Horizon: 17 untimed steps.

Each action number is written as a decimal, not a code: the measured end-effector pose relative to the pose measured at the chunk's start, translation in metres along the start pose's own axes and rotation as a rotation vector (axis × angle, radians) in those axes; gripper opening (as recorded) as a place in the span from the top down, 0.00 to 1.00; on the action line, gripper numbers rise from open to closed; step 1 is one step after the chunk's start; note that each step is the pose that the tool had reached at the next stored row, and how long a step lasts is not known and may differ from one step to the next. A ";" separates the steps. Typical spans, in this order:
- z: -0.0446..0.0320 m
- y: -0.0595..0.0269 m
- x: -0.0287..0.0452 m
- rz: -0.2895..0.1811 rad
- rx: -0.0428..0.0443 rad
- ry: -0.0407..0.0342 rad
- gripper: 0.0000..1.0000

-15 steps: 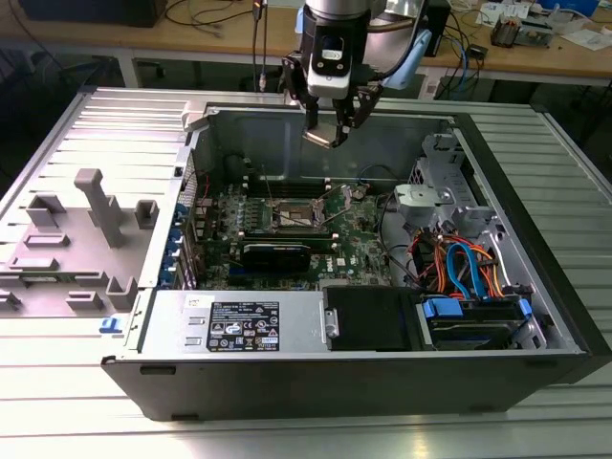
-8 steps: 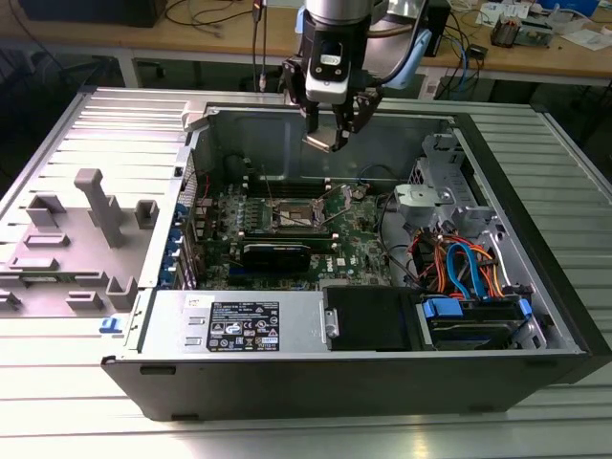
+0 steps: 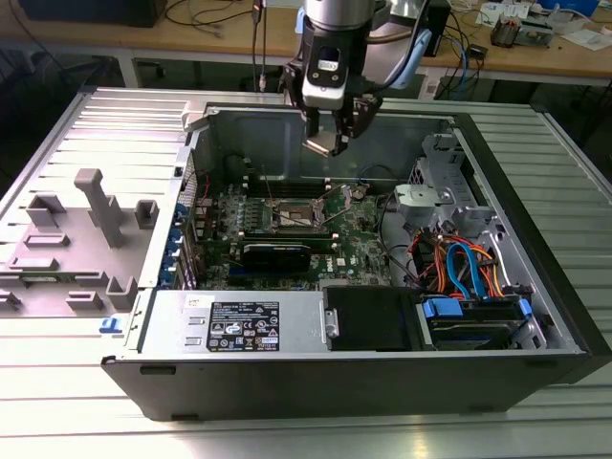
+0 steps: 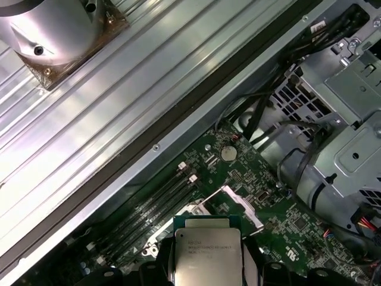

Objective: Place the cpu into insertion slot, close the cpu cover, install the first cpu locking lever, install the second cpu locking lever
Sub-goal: 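Place the cpu into insertion slot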

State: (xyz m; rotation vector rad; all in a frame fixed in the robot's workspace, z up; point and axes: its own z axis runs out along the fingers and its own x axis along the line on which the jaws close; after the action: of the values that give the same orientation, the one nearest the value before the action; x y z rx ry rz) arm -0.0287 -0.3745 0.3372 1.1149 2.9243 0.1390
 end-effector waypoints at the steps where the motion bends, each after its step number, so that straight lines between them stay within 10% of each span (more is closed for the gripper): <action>1: 0.0003 -0.0003 -0.0002 0.004 -0.0001 -0.0003 0.45; 17: 0.0011 -0.0006 -0.0006 0.030 -0.0006 -0.0027 0.45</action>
State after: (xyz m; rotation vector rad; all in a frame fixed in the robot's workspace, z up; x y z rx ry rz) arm -0.0286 -0.3753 0.3360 1.1590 2.9057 0.1385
